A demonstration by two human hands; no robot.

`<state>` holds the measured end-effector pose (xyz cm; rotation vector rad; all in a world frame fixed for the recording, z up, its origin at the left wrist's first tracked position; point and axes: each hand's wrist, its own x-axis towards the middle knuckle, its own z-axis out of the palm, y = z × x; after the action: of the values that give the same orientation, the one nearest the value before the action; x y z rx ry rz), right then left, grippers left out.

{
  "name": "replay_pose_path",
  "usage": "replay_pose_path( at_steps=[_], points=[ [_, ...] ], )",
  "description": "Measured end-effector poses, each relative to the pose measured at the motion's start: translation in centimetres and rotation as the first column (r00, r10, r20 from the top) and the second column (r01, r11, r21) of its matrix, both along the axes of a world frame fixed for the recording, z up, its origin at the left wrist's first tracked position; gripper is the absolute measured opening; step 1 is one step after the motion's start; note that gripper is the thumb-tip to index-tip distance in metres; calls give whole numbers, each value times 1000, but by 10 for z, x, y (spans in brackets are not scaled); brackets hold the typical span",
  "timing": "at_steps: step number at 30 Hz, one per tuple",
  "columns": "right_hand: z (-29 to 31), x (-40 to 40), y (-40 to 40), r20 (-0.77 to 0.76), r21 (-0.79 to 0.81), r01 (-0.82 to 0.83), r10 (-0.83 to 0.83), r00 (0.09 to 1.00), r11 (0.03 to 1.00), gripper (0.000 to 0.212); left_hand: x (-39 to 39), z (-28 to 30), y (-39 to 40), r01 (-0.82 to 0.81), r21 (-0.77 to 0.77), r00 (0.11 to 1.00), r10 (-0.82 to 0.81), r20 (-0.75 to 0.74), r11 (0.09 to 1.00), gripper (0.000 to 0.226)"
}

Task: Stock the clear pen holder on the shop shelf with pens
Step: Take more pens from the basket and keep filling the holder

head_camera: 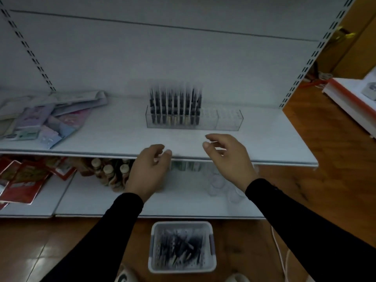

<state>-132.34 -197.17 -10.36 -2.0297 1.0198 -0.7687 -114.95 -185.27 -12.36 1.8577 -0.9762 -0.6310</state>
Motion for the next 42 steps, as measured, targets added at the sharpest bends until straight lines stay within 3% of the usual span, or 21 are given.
replay_pose_path(
  at_steps=[3, 6, 10, 15, 19, 27, 33, 37, 39, 42],
  points=[
    [-22, -12, 22, -17, 38, -1, 2, 1000, 999, 29, -15, -16, 18, -30, 15, 996, 31, -88, 999, 27],
    [-58, -21, 42, -102, 127, -15, 28, 994, 992, 28, -29, -52, 28, 6, 178, 992, 16, -126, 984, 26],
    [-119, -30, 58, -262, 308, -17, 102, 960, 951, 31, -46, -112, 36, 111, 437, 983, -35, -178, 893, 28],
    [-191, -31, 62, -419, 454, 18, 195, 887, 891, 27, -52, -186, 35, 146, 600, 981, -40, -188, 786, 23],
    [-251, -26, 62, -491, 557, 75, 255, 833, 827, 30, -59, -246, 33, 154, 641, 976, -16, -216, 752, 41],
    [-344, -25, 67, -541, 650, 106, 359, 761, 752, 29, -64, -347, 29, 208, 751, 976, -81, -203, 626, 41],
    [-380, -25, 75, -490, 733, 71, 452, 746, 677, 30, -74, -386, 16, 84, 768, 984, 67, -162, 635, 33],
    [-384, -30, 75, -465, 780, 81, 488, 739, 620, 40, -83, -394, 10, -17, 791, 997, 75, -36, 611, 26],
    [-387, -33, 73, -489, 769, 140, 433, 757, 623, 40, -86, -396, 9, -23, 785, 996, 79, -33, 619, 17],
    [-390, -35, 71, -592, 647, 299, 214, 777, 702, 36, -89, -396, 12, 5, 789, 999, 34, -33, 614, 14]
  ],
)
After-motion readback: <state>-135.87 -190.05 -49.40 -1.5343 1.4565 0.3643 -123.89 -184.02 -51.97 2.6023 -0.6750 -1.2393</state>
